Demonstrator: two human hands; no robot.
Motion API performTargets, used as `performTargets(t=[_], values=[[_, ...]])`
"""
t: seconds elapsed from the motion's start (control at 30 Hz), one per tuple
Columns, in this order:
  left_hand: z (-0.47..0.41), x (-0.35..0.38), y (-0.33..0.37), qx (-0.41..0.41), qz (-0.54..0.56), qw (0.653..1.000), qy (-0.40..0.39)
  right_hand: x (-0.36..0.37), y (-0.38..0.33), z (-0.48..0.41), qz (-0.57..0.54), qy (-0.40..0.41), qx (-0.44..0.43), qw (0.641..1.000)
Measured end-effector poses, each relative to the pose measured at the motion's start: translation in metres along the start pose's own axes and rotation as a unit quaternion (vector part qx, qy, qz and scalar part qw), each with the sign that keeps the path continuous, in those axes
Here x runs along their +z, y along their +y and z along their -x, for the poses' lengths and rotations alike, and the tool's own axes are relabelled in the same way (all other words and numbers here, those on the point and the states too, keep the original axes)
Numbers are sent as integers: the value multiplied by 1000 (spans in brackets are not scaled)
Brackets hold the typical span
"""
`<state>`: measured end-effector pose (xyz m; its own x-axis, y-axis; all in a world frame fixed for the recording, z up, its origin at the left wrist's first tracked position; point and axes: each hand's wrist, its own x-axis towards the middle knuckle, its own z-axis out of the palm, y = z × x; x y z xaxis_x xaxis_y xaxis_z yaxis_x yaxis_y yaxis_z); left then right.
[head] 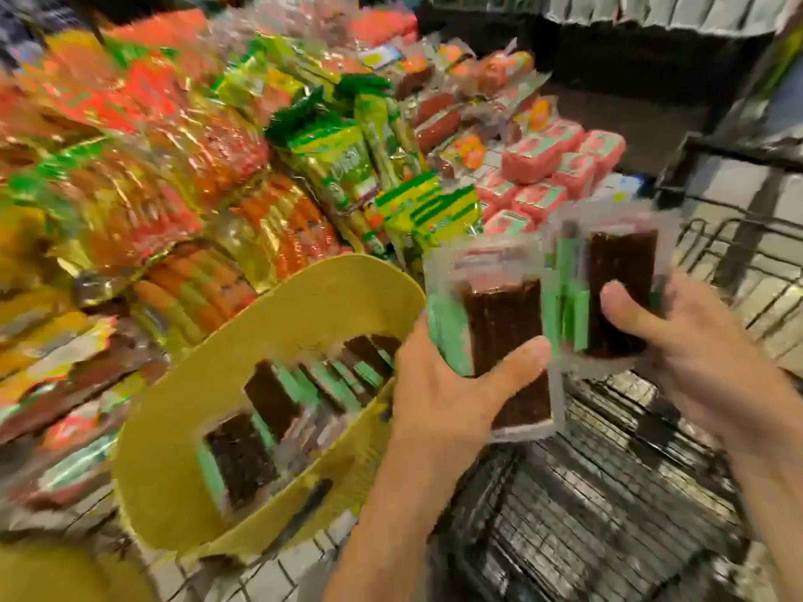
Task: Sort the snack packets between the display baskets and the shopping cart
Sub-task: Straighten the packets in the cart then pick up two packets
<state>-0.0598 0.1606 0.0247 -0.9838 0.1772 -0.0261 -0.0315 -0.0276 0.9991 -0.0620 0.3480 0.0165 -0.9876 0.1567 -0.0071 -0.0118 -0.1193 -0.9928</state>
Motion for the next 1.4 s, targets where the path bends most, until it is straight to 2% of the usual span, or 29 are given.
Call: performTargets(t=[0.13, 0.2, 0.27, 0.3, 0.37, 0.43, 0.57, 0.63, 0.7, 0.73, 0.8, 0.87, 1.13, 1.33, 1.4], values=[[21, -69, 43, 22, -15, 993, 113, 85, -39, -18, 9, -145, -25, 989], [25, -106, 54, 18, -46, 980, 193, 120, -44, -31, 61, -196, 0, 979], [27, -140, 56, -16, -74, 965, 251, 154, -40, -48, 167, -238, 17, 957], [28, -154, 53, -37, -75, 959, 271, 168, -34, -56, 243, -260, 15, 934], [33, -176, 40, -81, -62, 945, 309, 188, -16, -74, 398, -298, -4, 868], [37, -185, 25, -118, -39, 938, 323, 199, 8, -90, 491, -328, 11, 807], [24, -178, -5, -206, -27, 939, 274, 210, 42, -108, 577, -352, 95, 731], [7, -167, -16, -256, -12, 928, 269, 211, 55, -110, 635, -340, 88, 688], [-9, -161, -21, -300, -79, 910, 275, 212, 64, -110, 669, -329, 76, 662], [-15, -159, -22, -319, -143, 898, 265, 210, 67, -110, 672, -332, 74, 658], [-22, -157, -23, -336, -270, 869, 243, 207, 70, -109, 649, -342, 82, 675], [-24, -159, -31, -350, -335, 844, 232, 206, 68, -108, 628, -355, 87, 687], [1, -184, -47, -298, -343, 839, 299, 204, 64, -109, 638, -352, 84, 680], [3, -193, -43, -308, -387, 833, 248, 207, 59, -105, 679, -356, 52, 640], [7, -195, -42, -291, -401, 837, 232, 206, 58, -103, 687, -346, 32, 638]])
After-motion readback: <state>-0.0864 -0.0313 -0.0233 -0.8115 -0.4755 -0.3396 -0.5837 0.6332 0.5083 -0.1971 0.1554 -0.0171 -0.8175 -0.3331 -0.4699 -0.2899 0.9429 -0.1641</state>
